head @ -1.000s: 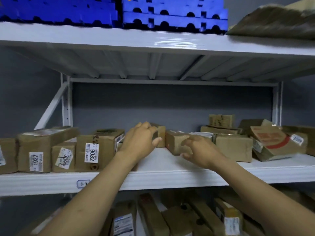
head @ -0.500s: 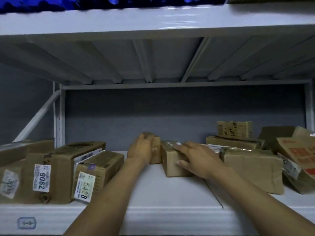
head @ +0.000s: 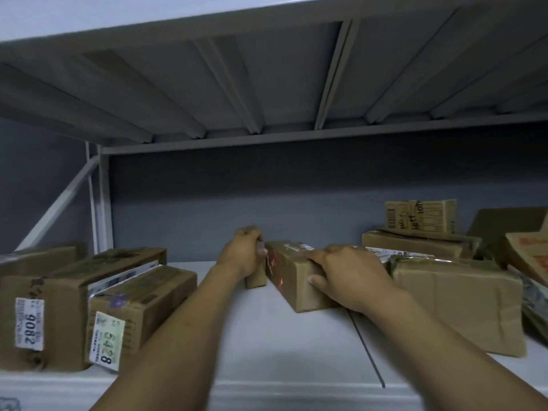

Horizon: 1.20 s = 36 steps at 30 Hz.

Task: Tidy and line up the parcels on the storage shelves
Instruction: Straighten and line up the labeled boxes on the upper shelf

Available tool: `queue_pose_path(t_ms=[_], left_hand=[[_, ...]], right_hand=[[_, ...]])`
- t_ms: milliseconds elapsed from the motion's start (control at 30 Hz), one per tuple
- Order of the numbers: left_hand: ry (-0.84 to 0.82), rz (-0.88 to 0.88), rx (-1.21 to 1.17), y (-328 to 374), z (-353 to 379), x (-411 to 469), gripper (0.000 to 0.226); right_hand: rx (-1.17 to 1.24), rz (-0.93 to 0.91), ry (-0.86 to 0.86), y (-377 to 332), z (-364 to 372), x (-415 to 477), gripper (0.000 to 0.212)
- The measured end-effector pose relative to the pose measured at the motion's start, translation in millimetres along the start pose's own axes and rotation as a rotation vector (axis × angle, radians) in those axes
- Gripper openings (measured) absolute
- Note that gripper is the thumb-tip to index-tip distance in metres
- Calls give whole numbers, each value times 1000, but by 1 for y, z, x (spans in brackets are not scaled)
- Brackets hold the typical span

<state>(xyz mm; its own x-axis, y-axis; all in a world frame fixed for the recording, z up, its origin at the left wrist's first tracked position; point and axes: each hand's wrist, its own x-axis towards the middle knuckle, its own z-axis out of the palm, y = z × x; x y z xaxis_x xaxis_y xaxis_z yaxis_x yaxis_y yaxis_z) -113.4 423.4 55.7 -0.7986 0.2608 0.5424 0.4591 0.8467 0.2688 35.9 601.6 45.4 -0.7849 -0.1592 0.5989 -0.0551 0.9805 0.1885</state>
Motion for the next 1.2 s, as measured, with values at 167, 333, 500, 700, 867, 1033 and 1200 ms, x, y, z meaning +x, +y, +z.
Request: queue_pose_path(t_ms=[167,333,500,700,867,1033,1200], left_hand=[[190,-39,-90,6,-17,-24,4],[476,-82,-129,26,-29,-71,20],[783,-39,-336,39,-36,-119,16],[994,-97,-598,74,-52,-188,27],[886,-213,-969,89,-68,-225,31],[517,-146,-958,82,-80,-241,50],[273,-81,-910,77,-107,-241,90]], right_hand=[[20,-6,9,-2,7,3,52],[132,-36,2,-6,8,-5,59],[498,-96,127,-19,-19,-24,51],[1027,148,-47,-38,-58,-52,62],[1479,304,-200,-49,-75,-79,45],[1819,431,-56,-46,-76,-85,36],[1543,290,-93,-26,-86,-94,54]])
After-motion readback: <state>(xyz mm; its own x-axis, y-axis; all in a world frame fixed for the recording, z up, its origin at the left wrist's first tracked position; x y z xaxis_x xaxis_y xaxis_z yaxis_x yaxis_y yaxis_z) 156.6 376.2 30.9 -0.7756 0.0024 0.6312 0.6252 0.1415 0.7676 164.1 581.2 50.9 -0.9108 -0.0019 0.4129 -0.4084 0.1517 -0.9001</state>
